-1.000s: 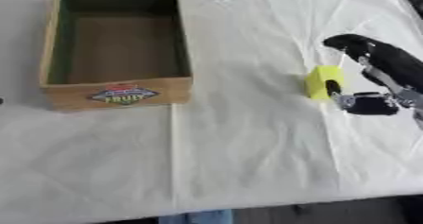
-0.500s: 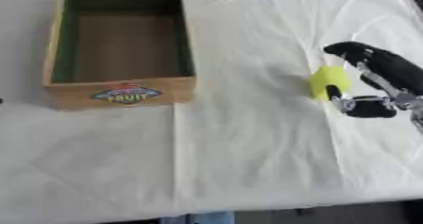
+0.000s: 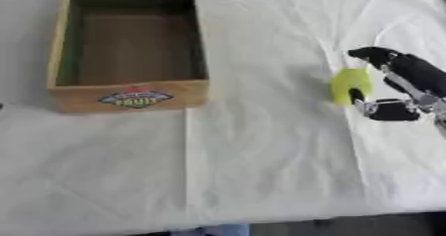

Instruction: Pick up objects on the table and place them in the box.

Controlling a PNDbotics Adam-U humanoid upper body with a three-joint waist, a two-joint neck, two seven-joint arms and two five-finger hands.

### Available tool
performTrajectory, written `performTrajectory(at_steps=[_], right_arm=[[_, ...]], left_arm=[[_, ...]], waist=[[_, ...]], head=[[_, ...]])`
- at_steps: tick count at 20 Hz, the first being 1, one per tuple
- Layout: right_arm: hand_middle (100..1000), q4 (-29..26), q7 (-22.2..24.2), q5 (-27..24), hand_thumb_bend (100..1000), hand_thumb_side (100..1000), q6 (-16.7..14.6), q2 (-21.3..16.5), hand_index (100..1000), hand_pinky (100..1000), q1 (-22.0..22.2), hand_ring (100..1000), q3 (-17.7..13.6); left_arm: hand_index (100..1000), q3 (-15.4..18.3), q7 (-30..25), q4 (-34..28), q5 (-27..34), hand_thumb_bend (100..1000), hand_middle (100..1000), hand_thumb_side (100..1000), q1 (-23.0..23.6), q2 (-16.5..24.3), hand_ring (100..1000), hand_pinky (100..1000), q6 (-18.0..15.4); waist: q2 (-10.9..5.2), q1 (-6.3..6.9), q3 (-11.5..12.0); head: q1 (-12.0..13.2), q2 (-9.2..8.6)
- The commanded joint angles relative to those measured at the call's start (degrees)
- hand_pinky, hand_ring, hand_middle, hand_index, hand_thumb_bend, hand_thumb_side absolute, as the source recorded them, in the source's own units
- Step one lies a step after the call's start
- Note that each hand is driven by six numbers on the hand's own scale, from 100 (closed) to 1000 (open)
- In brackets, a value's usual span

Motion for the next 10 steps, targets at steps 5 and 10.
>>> performTrajectory(at_steps=[5, 10], right_arm=[[874, 3.73, 0.34, -0.88, 100, 294, -0.42, -2.11, 1000, 892, -0.91, 958, -0.35], [741, 4.2, 1.0, -0.58, 100, 295, -0.83, -1.8, 1000, 877, -1.31, 930, 0.14]], left_arm=[[835, -0.14, -0.32, -1.16, 0.02, 100, 835, 957, -0.69, 1.04, 722, 580, -0.1], [836, -0.13, -0.35, -1.16, 0.03, 100, 836, 958, -0.67, 1.02, 723, 581, -0.11]], waist=[[-0.57, 0.4, 0.07], [-0.4, 0.45, 0.17]], head=[[-0.43, 0.22], [-0.43, 0.29]])
